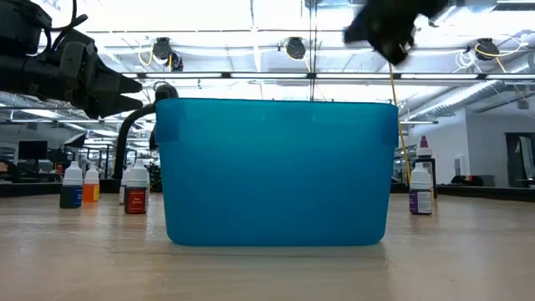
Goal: Pick & Place food coloring
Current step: Put the blue small food coloring bottle into the blue bin
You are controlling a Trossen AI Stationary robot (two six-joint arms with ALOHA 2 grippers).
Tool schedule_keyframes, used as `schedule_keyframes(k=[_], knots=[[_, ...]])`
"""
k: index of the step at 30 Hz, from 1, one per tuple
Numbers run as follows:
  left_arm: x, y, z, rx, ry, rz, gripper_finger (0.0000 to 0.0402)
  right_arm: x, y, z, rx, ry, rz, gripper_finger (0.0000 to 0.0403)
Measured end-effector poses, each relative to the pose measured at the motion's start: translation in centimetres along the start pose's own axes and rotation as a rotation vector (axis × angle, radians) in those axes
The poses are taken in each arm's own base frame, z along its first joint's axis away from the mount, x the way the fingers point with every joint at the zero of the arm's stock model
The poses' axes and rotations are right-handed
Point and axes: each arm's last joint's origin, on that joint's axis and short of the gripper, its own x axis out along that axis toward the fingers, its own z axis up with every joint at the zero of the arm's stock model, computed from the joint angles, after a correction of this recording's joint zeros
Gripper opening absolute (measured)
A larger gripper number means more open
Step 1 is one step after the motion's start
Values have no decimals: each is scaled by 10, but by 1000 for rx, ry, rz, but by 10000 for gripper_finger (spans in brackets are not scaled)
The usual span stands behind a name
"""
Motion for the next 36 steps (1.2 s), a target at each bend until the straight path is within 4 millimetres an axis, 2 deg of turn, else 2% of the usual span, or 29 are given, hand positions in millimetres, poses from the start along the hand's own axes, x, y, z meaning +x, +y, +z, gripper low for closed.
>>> schedule_keyframes(k=[3, 10, 14, 17, 22, 28, 36], knots=[[0, 0, 0, 0, 0, 0, 390, 4, 12, 26, -98, 44, -63, 54], [0, 0, 0, 0, 0, 0, 390, 32, 47, 100, -247, 220, -185, 54], [0, 0, 0, 0, 0, 0, 390, 53, 61, 130, -318, 301, -217, 54], [0, 0, 0, 0, 0, 0, 390, 70, 61, 139, -351, 363, -236, 54], [0, 0, 0, 0, 0, 0, 390, 113, 42, 129, -321, 510, -195, 54], [0, 0, 0, 0, 0, 0, 390, 165, 13, 91, -331, 746, -236, 54], [0, 0, 0, 0, 0, 0, 390, 212, 0, 40, -382, 917, -264, 54]])
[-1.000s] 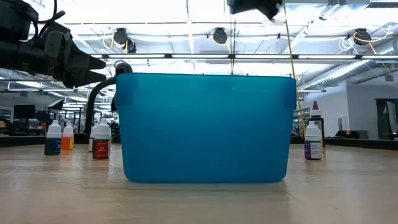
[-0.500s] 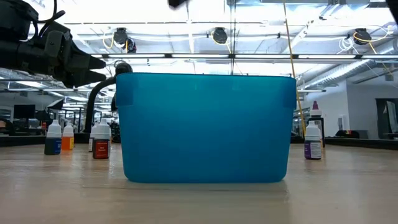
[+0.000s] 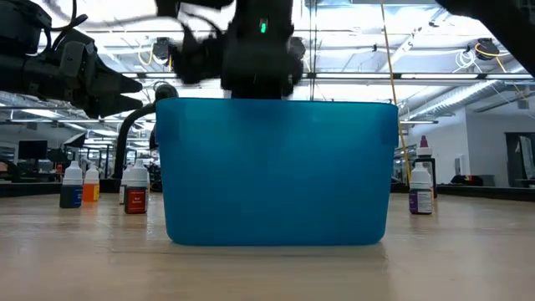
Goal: Pick & Place food coloring
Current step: Put the blue small food coloring bottle into the blue bin, then put the purple small food coloring bottle into the blue bin
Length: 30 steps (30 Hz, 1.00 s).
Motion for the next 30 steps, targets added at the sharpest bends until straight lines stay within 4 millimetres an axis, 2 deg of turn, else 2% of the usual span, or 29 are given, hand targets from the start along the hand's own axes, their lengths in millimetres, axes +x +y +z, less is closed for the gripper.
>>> schedule_keyframes(k=[4, 9, 14, 16, 20, 23, 26, 30], knots=[[0, 0, 0, 0, 0, 0, 390, 26, 4, -3, -14, 64, -9, 54], [0, 0, 0, 0, 0, 0, 390, 36, 5, -6, -13, 63, -11, 54], [0, 0, 0, 0, 0, 0, 390, 37, 5, -5, 1, 55, -9, 56], [0, 0, 0, 0, 0, 0, 390, 34, 5, -6, 2, 50, -9, 84], [0, 0, 0, 0, 0, 0, 390, 30, 5, -6, 29, 39, -7, 166], [0, 0, 0, 0, 0, 0, 390, 26, 5, -6, 55, 33, -5, 208], [0, 0, 0, 0, 0, 0, 390, 12, 4, -11, 80, 39, -6, 232], [0, 0, 0, 0, 0, 0, 390, -15, -1, -18, 140, 24, -8, 242]])
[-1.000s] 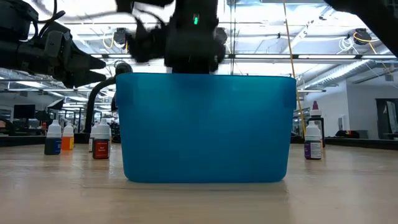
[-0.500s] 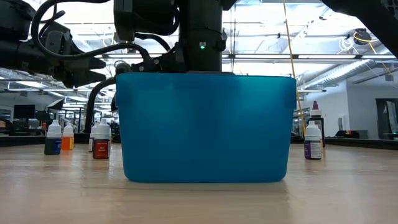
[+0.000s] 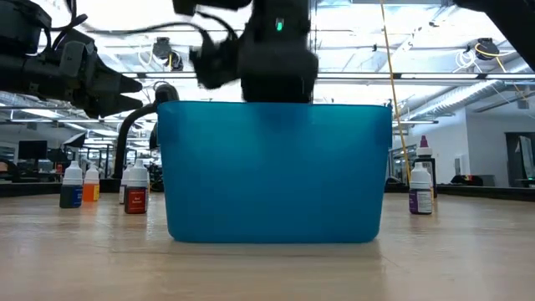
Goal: Pick & Place food coloring
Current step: Put the purple small food coloring bottle into the blue bin
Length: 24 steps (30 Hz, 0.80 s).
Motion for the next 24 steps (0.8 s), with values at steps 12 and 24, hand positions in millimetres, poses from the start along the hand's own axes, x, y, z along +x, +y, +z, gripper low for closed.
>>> schedule_keyframes(k=[12, 24], knots=[[0, 0, 0, 0, 1, 0, 390, -84, -1, -60, 299, 84, -42, 231], [0, 0, 0, 0, 0, 0, 390, -55, -2, -136, 490, 133, -112, 222]])
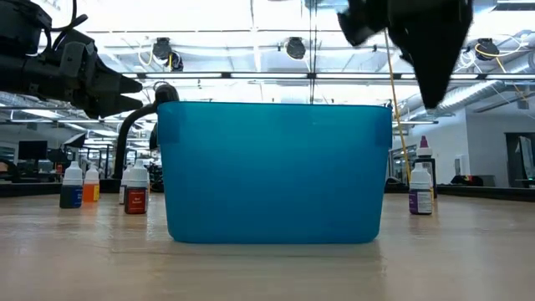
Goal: Pick & Place food coloring
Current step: Put the purple small food coloring bottle into the blue bin
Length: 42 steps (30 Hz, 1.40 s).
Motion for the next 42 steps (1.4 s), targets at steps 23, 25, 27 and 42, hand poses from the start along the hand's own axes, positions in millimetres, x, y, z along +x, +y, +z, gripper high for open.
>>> schedule_keyframes(k=[23, 25, 27, 42], knots=[[0, 0, 0, 0, 0, 0, 390, 75, -6, 3, 72, -137, 203, 221], [0, 0, 0, 0, 0, 0, 390, 82, -6, 1, 73, -128, 223, 221], [0, 0, 0, 0, 0, 0, 390, 87, -6, 0, 73, -126, 230, 221], [0, 0, 0, 0, 0, 0, 390, 95, -6, -3, 88, -111, 259, 169]])
